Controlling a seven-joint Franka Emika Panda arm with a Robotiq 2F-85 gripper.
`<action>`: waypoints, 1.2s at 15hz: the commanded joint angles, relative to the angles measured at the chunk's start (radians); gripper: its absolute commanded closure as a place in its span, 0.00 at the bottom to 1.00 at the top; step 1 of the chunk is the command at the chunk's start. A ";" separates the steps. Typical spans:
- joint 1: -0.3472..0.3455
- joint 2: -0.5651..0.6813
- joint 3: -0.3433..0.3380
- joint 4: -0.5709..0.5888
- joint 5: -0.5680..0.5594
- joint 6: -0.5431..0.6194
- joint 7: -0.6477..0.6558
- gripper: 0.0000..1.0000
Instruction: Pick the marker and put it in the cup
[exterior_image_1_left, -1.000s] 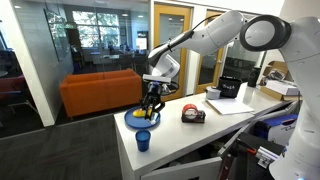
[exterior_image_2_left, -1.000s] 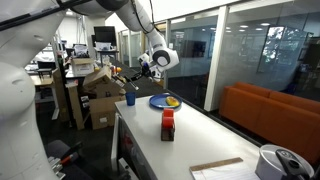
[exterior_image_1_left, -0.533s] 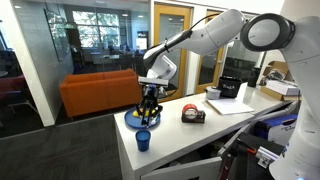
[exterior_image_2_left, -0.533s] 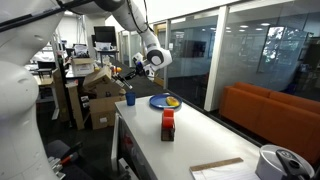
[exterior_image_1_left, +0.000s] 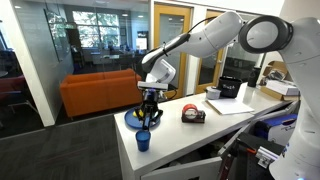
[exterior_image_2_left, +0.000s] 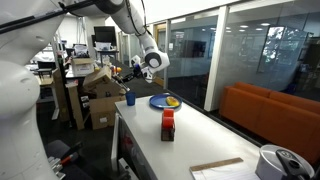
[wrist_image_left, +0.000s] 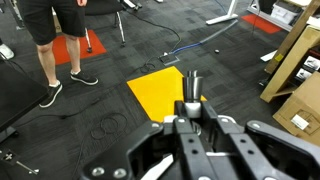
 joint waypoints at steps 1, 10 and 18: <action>-0.002 0.032 0.005 0.019 -0.005 -0.019 -0.022 0.95; 0.018 0.048 0.000 0.040 -0.031 -0.008 -0.046 0.95; 0.016 0.087 -0.008 0.106 -0.086 -0.003 -0.042 0.95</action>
